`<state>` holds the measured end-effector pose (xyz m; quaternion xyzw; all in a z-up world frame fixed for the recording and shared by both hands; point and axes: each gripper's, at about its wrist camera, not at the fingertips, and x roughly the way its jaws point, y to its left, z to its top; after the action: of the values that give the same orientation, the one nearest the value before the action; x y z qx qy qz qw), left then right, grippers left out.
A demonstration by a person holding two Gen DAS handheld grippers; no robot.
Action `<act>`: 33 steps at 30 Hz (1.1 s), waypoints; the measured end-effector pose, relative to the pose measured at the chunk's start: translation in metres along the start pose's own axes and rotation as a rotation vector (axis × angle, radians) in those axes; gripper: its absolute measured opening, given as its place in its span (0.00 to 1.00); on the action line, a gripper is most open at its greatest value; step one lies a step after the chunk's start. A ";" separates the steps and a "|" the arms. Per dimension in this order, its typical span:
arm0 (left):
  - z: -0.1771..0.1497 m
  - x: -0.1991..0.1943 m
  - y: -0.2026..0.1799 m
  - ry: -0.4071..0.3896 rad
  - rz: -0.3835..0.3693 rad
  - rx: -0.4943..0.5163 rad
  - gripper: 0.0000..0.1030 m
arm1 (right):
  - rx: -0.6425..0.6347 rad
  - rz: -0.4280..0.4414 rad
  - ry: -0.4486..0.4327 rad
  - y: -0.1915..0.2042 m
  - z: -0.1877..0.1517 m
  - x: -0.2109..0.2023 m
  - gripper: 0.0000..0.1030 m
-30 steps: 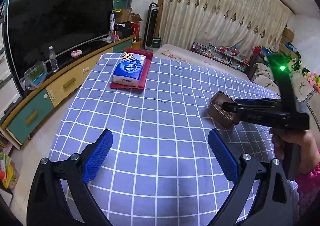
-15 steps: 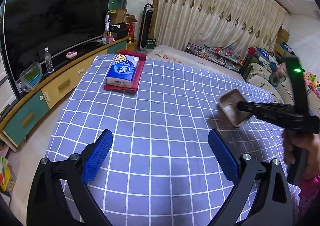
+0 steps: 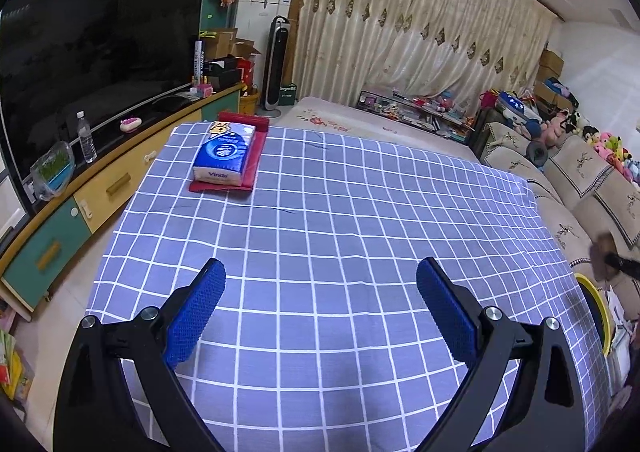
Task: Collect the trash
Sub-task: 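Carry the brown tray over the yellow bin and open the right gripper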
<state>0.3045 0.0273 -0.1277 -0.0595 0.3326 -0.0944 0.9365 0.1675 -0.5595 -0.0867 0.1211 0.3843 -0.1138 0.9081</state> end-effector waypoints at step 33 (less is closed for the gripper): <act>-0.126 -0.151 -0.064 0.205 -0.012 0.274 0.92 | 0.185 -0.048 -0.086 -0.102 -0.064 -0.029 0.54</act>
<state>0.1010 -0.0088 -0.1220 0.0766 0.4098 -0.1498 0.8965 0.0738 -0.6329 -0.1223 0.1902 0.3355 -0.1754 0.9058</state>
